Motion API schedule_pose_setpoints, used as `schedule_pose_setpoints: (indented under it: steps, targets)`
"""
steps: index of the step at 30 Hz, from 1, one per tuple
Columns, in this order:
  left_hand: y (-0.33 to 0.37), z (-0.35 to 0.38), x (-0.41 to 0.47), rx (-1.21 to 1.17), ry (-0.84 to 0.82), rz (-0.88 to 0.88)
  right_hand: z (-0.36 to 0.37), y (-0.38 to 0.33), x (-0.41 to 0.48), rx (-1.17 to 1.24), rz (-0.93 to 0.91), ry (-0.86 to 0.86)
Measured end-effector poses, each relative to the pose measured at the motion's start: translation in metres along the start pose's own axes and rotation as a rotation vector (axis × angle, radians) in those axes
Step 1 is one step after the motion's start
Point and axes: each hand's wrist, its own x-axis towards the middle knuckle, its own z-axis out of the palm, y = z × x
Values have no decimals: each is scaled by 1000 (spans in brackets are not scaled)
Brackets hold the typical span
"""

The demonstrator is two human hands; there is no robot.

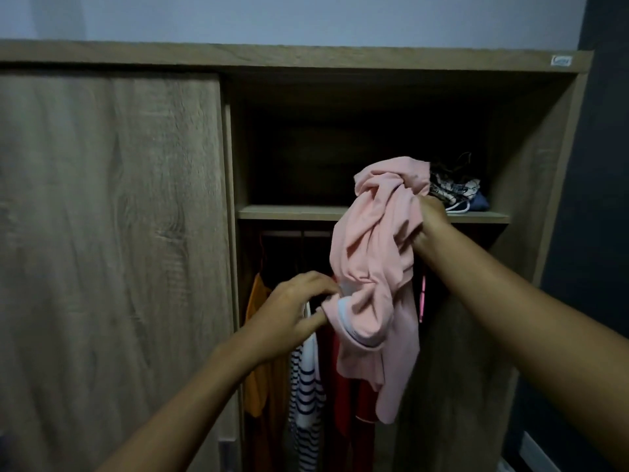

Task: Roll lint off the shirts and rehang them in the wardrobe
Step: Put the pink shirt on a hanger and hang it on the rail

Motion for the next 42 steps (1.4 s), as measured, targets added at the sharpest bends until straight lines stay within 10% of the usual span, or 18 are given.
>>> schedule_pose_setpoints:
  steps: [18, 27, 42]
  targets:
    - [37, -37, 63, -282, 400, -365, -15, 67, -41, -532, 98, -577]
    - [21, -11, 56, -167, 341, -486, -11, 78, -92, -240, -164, -453]
    - [3, -41, 49, -37, 468, -533, 17, 78, -112, -1024, -554, -256]
